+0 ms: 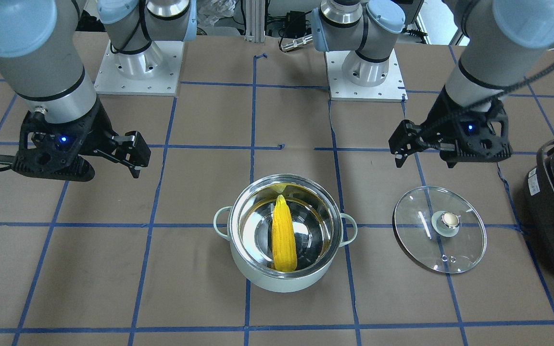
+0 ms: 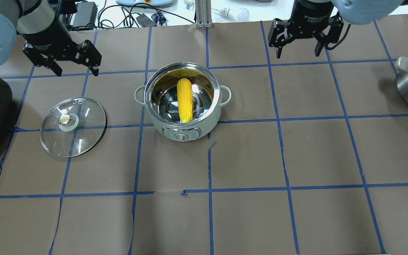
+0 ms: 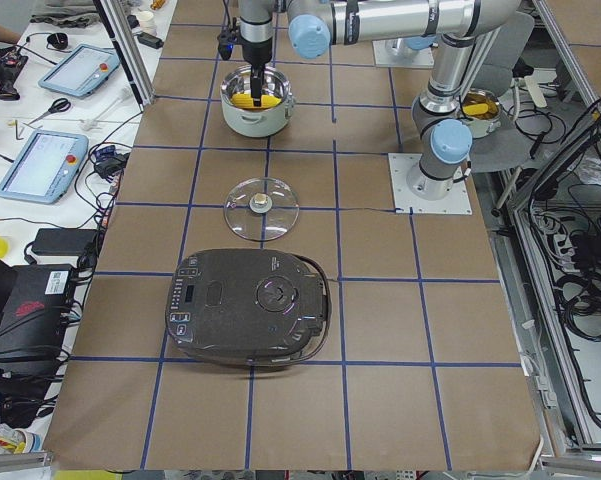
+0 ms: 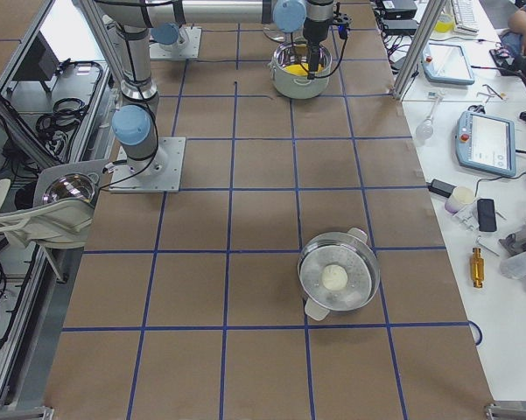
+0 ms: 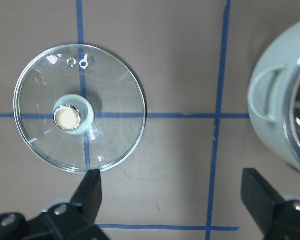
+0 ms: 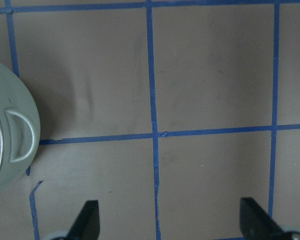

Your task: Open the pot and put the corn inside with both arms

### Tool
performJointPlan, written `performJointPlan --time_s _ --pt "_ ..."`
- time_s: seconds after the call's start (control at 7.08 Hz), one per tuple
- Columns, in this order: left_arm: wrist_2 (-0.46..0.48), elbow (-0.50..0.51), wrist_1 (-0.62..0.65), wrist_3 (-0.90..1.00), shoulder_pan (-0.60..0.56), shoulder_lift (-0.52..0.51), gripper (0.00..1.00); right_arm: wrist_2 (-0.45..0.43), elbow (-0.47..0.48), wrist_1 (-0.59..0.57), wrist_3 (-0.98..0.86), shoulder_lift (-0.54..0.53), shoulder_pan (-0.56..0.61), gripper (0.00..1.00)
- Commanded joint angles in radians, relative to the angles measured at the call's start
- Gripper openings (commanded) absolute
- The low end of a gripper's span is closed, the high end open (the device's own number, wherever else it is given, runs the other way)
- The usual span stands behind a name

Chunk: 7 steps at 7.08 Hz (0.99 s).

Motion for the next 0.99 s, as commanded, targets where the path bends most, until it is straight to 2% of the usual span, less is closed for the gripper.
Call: performJointPlan --time_s 0.0,0.28,0.42,0.85 --pt "-0.025 0.013 -0.023 -0.011 -0.074 0.077 1.0 0.001 0.137 -0.011 -0.031 -0.119 -0.009 1.0" --pt "-0.04 0.019 -0.019 -0.024 -0.078 0.069 1.0 0.004 0.148 0.009 -0.034 -0.167 -0.012 1.0" --pt "-0.03 0.019 -0.014 -0.025 -0.082 0.068 1.0 0.021 0.146 0.058 -0.034 -0.184 -0.012 1.0" --pt "-0.031 0.018 -0.017 -0.028 -0.088 0.074 1.0 0.019 0.125 0.116 -0.034 -0.198 -0.012 1.0"
